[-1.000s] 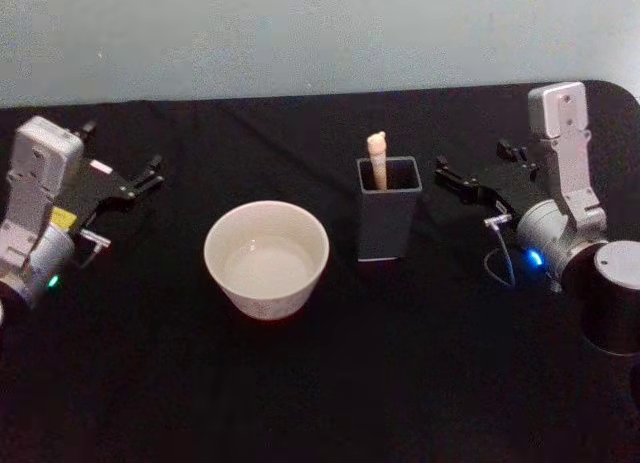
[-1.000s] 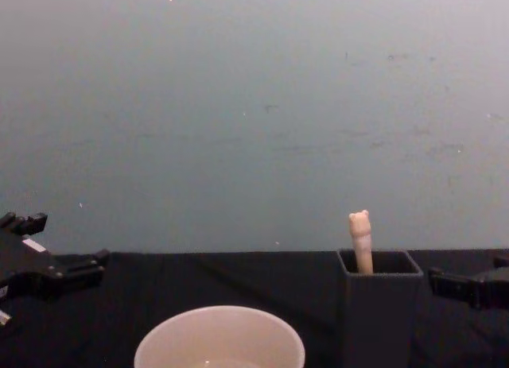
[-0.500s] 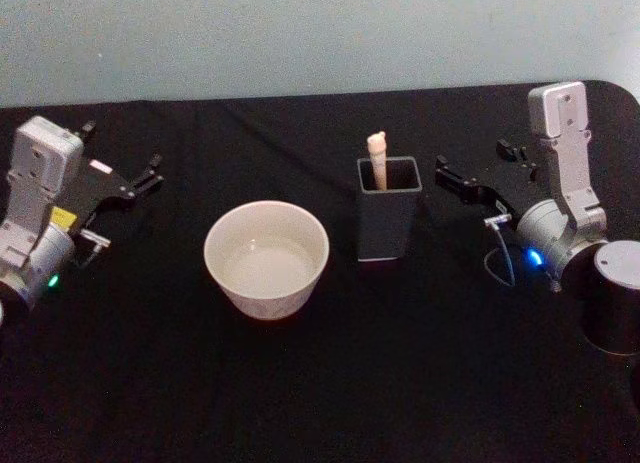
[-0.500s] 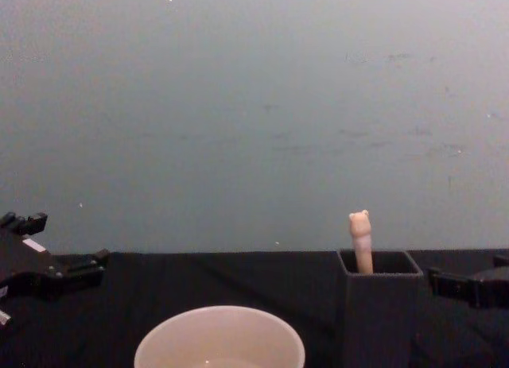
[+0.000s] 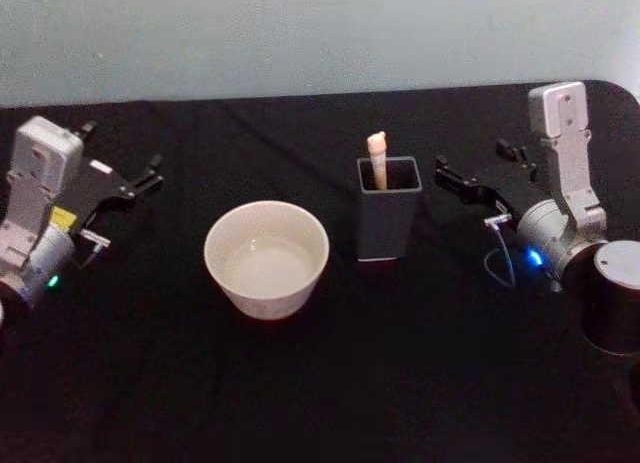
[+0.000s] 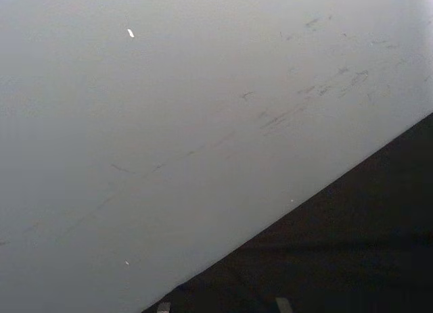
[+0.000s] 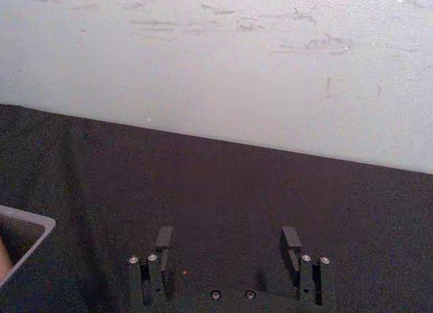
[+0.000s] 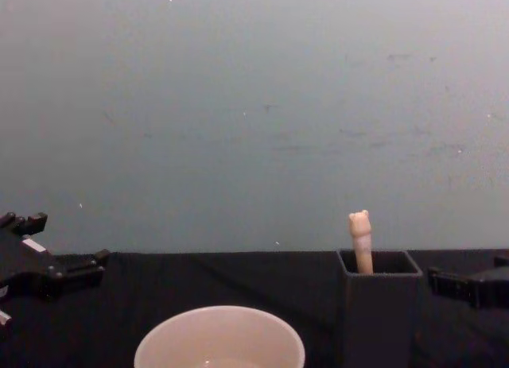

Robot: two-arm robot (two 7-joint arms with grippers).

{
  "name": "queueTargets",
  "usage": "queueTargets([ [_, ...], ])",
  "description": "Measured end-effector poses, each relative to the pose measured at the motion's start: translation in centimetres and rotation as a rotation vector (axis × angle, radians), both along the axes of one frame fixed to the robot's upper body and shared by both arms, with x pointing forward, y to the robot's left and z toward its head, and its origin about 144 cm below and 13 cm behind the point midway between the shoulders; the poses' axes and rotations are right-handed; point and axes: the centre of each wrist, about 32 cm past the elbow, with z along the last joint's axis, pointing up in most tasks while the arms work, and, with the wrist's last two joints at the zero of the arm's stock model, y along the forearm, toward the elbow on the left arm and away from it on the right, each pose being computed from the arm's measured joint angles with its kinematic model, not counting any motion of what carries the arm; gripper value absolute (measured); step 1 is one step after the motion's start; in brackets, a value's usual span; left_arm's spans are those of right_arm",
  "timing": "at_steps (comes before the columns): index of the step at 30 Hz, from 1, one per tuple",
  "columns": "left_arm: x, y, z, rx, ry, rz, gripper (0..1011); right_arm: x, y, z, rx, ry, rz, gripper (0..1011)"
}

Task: Pick up the stirring spoon with one hand, stir inside the cup, then place it back in its original position.

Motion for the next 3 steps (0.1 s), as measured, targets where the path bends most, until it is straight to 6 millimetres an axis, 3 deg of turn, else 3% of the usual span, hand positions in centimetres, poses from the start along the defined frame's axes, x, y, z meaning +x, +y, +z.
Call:
queueTargets([
  [3, 0.0, 0.0, 0.0, 0.0, 0.0, 0.0, 1001, 0.0, 0.0, 0.0, 0.0, 0.0, 0.0, 1002],
])
